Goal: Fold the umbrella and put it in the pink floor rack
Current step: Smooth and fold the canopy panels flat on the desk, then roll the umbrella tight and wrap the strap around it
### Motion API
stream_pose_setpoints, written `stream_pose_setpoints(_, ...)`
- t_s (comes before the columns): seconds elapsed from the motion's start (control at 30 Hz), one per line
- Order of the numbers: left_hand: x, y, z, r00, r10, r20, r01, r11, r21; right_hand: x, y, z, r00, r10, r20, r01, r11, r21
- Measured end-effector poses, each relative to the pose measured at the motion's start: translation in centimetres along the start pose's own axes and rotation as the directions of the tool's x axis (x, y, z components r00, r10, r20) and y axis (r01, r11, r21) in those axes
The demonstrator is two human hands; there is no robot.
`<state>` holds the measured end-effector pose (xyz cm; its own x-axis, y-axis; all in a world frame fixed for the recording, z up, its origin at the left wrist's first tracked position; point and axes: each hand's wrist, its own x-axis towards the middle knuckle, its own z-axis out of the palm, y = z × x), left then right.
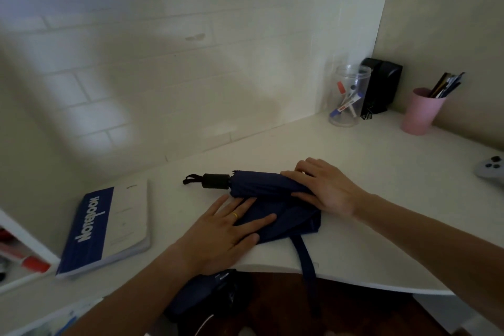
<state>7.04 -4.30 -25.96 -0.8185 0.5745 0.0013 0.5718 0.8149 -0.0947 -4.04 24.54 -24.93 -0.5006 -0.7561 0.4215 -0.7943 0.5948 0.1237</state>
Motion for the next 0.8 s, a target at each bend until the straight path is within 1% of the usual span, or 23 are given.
stream_pose_setpoints(0.1,-0.5,0.7,-0.2,0.999,0.015,-0.053,-0.014,1.000,0.022,-0.6,-0.7,0.2,0.999,0.019,-0.043,-0.018,0.999,0.036)
stream_pose_setpoints(0.17,-0.8,1.3,-0.9,0.989,0.018,-0.149,-0.015,1.000,0.019,-0.8,-1.0,0.3,0.998,0.021,-0.058,-0.019,0.999,0.034)
stream_pose_setpoints(0.2,-0.7,1.4,-1.6,0.970,0.004,-0.243,-0.007,1.000,-0.013,-0.9,-1.1,0.4,0.998,0.018,-0.064,-0.016,0.999,0.030)
stream_pose_setpoints(0.27,0.2,1.0,-3.1,0.875,-0.025,-0.483,0.003,0.999,-0.047,-1.1,-1.4,0.4,0.997,0.011,-0.071,-0.009,1.000,0.020)
stream_pose_setpoints(0.3,1.0,0.5,-3.7,0.841,-0.049,-0.539,0.019,0.998,-0.060,-1.1,-1.4,0.4,0.998,0.007,-0.070,-0.006,1.000,0.013)
stream_pose_setpoints(0.33,1.9,-0.1,-4.4,0.857,-0.086,-0.508,0.045,0.995,-0.093,-1.1,-1.4,0.3,0.998,0.004,-0.067,-0.004,1.000,0.005)
stream_pose_setpoints(0.37,2.9,-0.6,-4.8,0.906,-0.106,-0.410,0.064,0.991,-0.115,-1.1,-1.4,0.3,0.998,0.002,-0.064,-0.002,1.000,-0.001)
stream_pose_setpoints(0.4,3.9,-1.1,-5.0,0.954,-0.105,-0.282,0.072,0.989,-0.126,-1.1,-1.4,0.3,0.998,0.005,-0.057,-0.005,1.000,-0.004)
stream_pose_setpoints(0.43,4.6,-1.6,-4.8,0.978,-0.098,-0.185,0.078,0.990,-0.114,-1.1,-1.5,0.2,0.999,0.013,-0.044,-0.013,1.000,0.001)
stream_pose_setpoints(0.47,5.1,-1.8,-4.6,0.987,-0.083,-0.135,0.073,0.994,-0.080,-1.2,-1.5,0.1,0.999,0.028,-0.031,-0.027,0.999,0.020)
stream_pose_setpoints(0.5,5.3,-2.0,-4.3,0.987,-0.067,-0.143,0.060,0.997,-0.058,-1.3,-1.6,0.1,0.999,0.051,-0.012,-0.050,0.997,0.059)
stream_pose_setpoints(0.6,5.1,-1.9,-3.8,0.955,-0.027,-0.294,0.020,0.999,-0.026,-1.4,-1.9,-0.3,0.987,0.131,0.090,-0.151,0.948,0.279)
stream_pose_setpoints(0.67,4.8,-1.6,-3.1,0.929,-0.013,-0.370,0.014,1.000,0.000,-1.1,-1.9,-0.9,0.961,0.194,0.195,-0.263,0.855,0.447)
stream_pose_setpoints(0.73,4.7,-1.2,-2.6,0.905,-0.019,-0.425,0.022,1.000,0.001,-0.9,-1.7,-1.8,0.932,0.215,0.293,-0.354,0.721,0.596)
stream_pose_setpoints(0.8,4.6,-0.9,-2.1,0.878,-0.006,-0.479,0.010,1.000,0.005,-1.0,-1.5,-2.3,0.917,0.235,0.323,-0.398,0.614,0.682)
